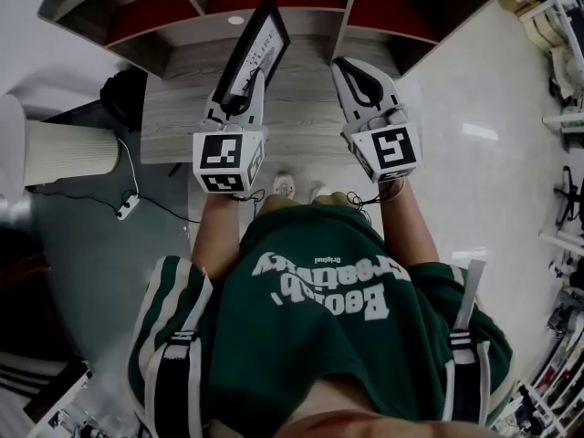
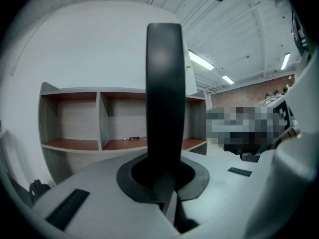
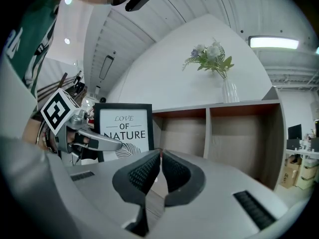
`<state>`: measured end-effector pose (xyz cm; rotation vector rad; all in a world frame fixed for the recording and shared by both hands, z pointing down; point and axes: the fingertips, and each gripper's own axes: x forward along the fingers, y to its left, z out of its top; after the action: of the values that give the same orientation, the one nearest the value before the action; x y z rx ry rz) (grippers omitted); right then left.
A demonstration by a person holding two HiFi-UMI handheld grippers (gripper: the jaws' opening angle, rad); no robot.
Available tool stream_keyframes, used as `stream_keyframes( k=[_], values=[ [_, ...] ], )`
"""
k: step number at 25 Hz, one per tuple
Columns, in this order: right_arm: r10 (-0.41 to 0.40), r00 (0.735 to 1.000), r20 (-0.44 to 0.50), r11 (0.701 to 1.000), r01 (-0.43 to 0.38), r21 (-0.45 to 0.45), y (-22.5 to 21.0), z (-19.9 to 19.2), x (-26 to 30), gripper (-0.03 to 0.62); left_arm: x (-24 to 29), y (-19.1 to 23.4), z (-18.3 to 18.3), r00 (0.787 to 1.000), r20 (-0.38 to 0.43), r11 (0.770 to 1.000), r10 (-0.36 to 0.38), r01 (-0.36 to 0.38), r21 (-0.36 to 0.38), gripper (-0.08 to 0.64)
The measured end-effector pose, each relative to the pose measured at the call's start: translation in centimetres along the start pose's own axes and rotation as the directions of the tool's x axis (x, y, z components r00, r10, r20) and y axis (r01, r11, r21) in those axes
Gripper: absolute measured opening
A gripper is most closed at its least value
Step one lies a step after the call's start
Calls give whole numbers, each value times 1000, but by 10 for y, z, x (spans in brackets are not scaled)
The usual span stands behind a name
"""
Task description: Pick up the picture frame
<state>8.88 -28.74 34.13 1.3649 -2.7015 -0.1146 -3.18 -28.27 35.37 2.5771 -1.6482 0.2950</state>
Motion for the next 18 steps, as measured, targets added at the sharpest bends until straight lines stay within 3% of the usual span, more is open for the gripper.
stream_keyframes(
  k=[4,9,18],
  values=[
    [23,998,51,1000,-23,5,-15,-4,-22,37,-2,-26,9,999,25,999,31,-31,-12,26],
    [31,1000,2,999,-31,28,-24,-19,-42,37,-4,-47,8,998,21,998,64,-64,10,26],
    [62,992,109,998,-64,23,-24,-10,-55,37,-18,-68,10,995,24,994,100,-101,29,26]
  ],
)
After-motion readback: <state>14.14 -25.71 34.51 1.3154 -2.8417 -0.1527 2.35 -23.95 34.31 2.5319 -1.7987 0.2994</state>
